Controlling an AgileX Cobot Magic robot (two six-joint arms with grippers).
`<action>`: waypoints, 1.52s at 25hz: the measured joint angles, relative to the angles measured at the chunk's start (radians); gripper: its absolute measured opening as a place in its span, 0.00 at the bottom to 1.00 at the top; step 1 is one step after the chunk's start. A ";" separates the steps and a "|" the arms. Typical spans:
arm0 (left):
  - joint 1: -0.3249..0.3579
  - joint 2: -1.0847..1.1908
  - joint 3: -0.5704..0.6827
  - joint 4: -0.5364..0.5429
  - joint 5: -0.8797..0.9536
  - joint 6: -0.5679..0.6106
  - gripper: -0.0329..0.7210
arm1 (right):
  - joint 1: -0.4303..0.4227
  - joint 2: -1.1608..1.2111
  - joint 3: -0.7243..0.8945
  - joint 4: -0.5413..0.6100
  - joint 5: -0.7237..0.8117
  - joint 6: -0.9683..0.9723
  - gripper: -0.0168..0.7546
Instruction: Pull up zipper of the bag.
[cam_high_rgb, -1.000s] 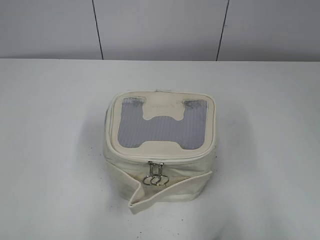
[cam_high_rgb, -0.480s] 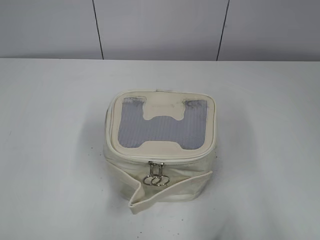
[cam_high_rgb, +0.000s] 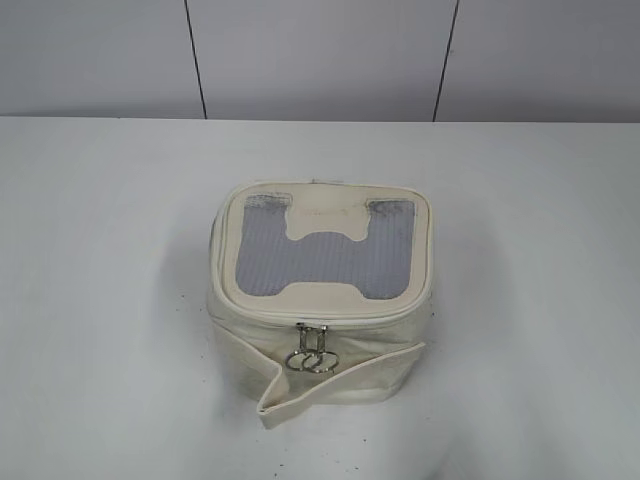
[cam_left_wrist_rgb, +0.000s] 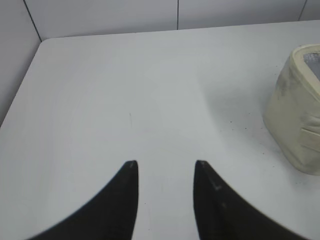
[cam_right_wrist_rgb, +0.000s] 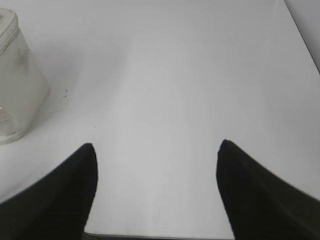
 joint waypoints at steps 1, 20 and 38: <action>0.000 0.000 0.000 0.000 0.000 0.000 0.43 | 0.000 0.000 0.000 0.000 0.000 0.000 0.77; 0.000 0.000 0.000 0.000 0.000 0.000 0.43 | 0.000 0.000 0.000 0.000 0.000 -0.001 0.77; 0.000 0.000 0.000 0.000 0.000 0.000 0.43 | 0.000 0.000 0.000 0.000 0.000 0.000 0.77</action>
